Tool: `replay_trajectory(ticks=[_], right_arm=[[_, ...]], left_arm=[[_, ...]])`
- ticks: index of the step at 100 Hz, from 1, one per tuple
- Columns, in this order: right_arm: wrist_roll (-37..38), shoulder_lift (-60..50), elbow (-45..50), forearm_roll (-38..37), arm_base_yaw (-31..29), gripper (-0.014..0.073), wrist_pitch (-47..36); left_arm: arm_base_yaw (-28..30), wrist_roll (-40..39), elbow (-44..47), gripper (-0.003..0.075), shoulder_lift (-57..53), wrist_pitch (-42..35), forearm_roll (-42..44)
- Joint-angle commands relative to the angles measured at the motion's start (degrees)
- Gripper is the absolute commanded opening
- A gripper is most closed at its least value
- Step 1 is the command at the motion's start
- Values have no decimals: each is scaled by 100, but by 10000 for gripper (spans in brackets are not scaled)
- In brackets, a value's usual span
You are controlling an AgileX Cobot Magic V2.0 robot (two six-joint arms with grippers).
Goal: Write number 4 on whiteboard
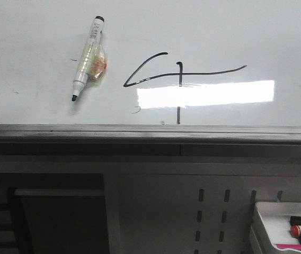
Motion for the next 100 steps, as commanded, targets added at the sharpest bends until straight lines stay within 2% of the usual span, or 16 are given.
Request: replay_trajectory(ticks=[1, 13, 37, 100], right_arm=[[116, -394, -66, -237, -44, -62, -263], [598, -955, 194, -617, -44, -63, -367], [598, -1281, 619, -629, -44, -66, -275], [598, -1281, 696, -629, -44, -66, -261]], left_arm=[[-51, 51, 217, 226, -459, 36, 54], [-51, 51, 682, -24, -976, 286, 54], [-51, 51, 853, -20, -1237, 744, 54], [-51, 51, 944, -20, -1318, 771, 54]])
